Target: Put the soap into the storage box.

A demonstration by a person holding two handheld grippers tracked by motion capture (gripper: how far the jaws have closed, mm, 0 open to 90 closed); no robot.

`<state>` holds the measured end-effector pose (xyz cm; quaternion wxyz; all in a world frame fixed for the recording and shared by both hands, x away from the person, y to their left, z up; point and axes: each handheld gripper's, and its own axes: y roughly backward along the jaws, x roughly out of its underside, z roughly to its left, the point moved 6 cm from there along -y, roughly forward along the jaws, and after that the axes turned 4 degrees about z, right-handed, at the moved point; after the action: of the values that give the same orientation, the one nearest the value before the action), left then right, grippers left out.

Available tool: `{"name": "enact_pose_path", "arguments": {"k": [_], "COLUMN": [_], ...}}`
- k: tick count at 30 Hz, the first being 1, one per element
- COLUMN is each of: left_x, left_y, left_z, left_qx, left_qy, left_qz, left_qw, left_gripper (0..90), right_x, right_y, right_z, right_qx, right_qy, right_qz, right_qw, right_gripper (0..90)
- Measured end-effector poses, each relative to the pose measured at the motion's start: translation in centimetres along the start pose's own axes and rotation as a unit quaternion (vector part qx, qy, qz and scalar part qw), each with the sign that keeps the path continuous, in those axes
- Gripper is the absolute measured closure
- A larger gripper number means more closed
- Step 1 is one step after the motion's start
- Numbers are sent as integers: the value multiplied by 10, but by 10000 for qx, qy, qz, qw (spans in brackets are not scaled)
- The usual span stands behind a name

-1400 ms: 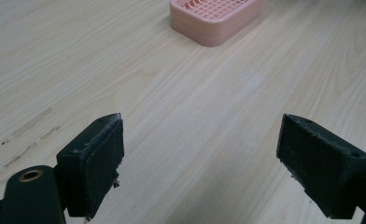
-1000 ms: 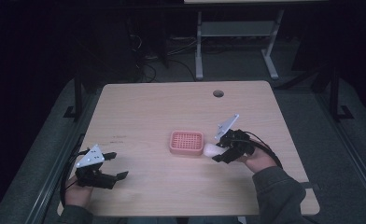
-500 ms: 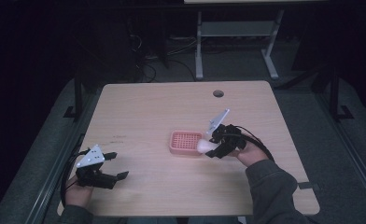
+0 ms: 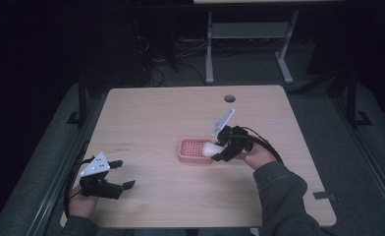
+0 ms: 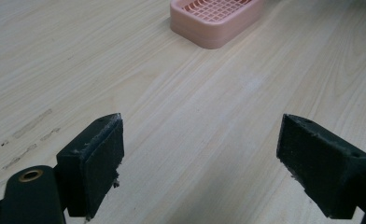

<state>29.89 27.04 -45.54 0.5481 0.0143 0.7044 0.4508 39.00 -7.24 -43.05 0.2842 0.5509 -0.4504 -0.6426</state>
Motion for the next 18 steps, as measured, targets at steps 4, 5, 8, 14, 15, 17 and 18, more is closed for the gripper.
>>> {"name": "enact_pose_path", "arguments": {"k": [4,5,8,14,15,17,18], "left_x": [0,0,0,0,0,0,0], "left_y": [0,0,0,1,1,1,1], "left_z": [0,0,0,1,1,1,1], "left_qx": [-1,-1,4,-4,-4,-3,-4], "left_qy": [-7,-3,-24,-15,-14,-19,-17], "left_qz": [-2,4,4,-13,-18,-19,-20], "left_qw": [10000,10000,10000,10000,10000,10000,10000], "left_gripper": [148,148,148,148,148,148,148], "right_x": [-5,-6,-8,-17,-19,-21,-22], "right_y": [-1,-1,-3,-3,-3,-4,-4], "right_z": [-1,-2,-4,-7,-7,-8,-8], "right_qx": [-17,-23,-22,-24,-31,-44,-57], "right_qy": [20,20,52,82,106,110,97], "right_qz": [-47,-40,-14,-18,-17,-73,-80], "right_qw": [10000,10000,10000,10000,9999,9999,9999], "right_gripper": [487,487,487,486,487,487,487]}}
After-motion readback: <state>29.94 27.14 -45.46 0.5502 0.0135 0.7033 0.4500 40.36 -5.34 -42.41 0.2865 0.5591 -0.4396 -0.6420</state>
